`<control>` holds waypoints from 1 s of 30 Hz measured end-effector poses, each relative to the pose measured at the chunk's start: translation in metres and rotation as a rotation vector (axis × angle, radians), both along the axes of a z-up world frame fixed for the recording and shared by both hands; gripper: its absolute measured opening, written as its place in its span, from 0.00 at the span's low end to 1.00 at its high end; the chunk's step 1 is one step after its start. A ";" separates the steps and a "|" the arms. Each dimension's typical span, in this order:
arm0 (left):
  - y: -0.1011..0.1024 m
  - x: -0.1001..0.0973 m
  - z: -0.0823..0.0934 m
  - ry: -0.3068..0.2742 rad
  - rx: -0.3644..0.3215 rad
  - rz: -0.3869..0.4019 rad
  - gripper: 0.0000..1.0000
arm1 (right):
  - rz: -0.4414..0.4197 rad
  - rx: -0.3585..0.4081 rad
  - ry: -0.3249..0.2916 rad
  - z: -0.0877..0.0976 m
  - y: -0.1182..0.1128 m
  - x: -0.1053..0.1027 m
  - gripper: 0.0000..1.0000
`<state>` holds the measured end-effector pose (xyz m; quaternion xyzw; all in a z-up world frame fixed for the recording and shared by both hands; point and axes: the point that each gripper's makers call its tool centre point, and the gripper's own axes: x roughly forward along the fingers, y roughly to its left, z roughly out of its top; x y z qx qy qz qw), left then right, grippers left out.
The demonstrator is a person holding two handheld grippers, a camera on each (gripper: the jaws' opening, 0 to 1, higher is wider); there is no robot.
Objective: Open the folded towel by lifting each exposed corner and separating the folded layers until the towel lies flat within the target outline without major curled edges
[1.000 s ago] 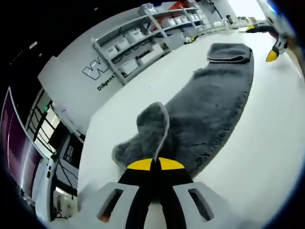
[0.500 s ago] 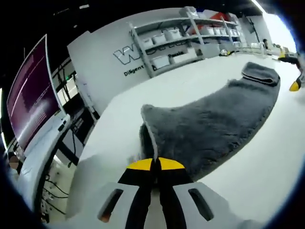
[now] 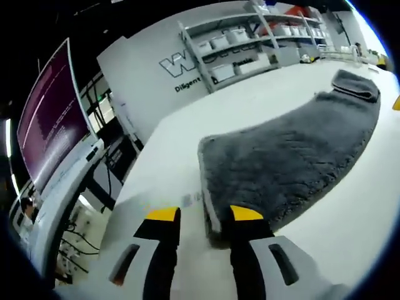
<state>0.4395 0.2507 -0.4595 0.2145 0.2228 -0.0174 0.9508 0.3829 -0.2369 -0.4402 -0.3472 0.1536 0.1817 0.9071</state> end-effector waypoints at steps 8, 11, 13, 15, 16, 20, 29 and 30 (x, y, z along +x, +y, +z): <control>-0.049 -0.004 0.002 -0.015 -0.114 -0.201 0.79 | 0.011 -0.012 0.010 0.001 0.006 0.002 0.86; -0.073 -0.009 0.004 -0.019 -0.166 -0.317 0.90 | 0.008 -0.018 0.014 0.002 0.008 0.004 0.86; -0.086 -0.013 0.005 -0.023 -0.201 -0.363 0.99 | 0.011 -0.015 0.013 0.003 0.010 0.005 0.86; -0.096 -0.016 0.009 -0.037 -0.223 -0.413 0.99 | 0.019 -0.001 0.019 0.003 0.015 0.006 0.85; -0.099 -0.018 0.009 -0.037 -0.236 -0.427 0.99 | 0.025 0.008 0.021 0.003 0.018 0.007 0.84; -0.108 -0.024 0.011 -0.043 -0.281 -0.482 0.99 | 0.051 0.051 0.028 0.003 0.030 0.009 0.77; -0.115 -0.035 0.007 -0.033 -0.300 -0.512 0.99 | 0.040 0.015 0.014 0.001 0.046 0.027 0.54; -0.116 -0.036 0.006 -0.032 -0.300 -0.514 0.99 | 0.035 -0.012 0.012 0.000 0.045 0.029 0.50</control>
